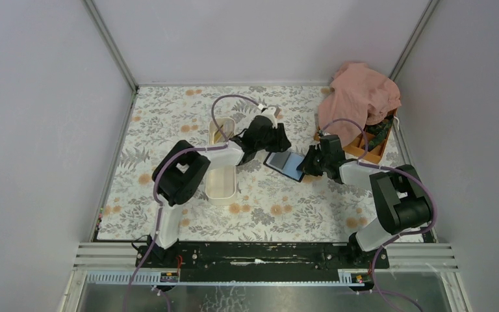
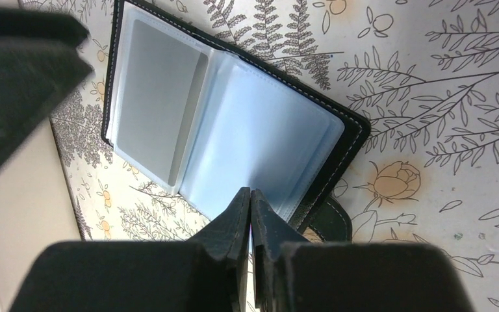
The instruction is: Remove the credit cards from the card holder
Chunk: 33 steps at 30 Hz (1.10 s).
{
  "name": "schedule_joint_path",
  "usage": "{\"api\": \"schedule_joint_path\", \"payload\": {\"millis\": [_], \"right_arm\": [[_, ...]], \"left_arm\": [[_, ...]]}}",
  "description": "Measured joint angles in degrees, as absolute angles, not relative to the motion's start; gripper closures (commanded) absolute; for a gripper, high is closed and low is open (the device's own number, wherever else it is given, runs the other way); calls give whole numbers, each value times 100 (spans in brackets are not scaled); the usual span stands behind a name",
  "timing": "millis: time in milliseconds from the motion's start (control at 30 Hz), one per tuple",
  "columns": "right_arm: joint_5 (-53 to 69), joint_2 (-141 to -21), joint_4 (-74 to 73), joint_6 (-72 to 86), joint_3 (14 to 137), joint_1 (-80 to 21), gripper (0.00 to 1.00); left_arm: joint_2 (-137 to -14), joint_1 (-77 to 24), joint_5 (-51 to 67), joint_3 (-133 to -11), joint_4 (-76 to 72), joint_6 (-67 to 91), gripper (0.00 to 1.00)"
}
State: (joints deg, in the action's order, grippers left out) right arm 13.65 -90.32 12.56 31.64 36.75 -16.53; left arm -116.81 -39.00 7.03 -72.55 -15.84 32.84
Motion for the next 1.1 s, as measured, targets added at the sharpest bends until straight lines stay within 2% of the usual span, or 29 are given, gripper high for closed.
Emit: {"api": "schedule_joint_path", "payload": {"millis": [100,167,300,367,733,1100], "right_arm": [[1409,-9015,1203,3129,3675,-1649,91],[1437,-9015,1184,3116,3675,-1649,91],[1470,-8986,1131,3109,3675,-1649,91],[1470,-8927,1059,3092,3675,-1649,91],[1643,-8652,958,3068,3616,-1649,91],[1922,-8276,934,3157,3459,-1649,88]], "left_arm": [[-11931,-3900,661,-7752,-1564,3175,41],[-12202,-3900,659,-8270,-1483,3092,40],[-12934,-3900,672,-9535,-1083,2974,49],[-13146,-3900,687,-9784,-910,2943,55],[-13190,-3900,727,-9181,-377,2902,59],[-12311,-4112,838,-7787,-676,3006,58]]}}
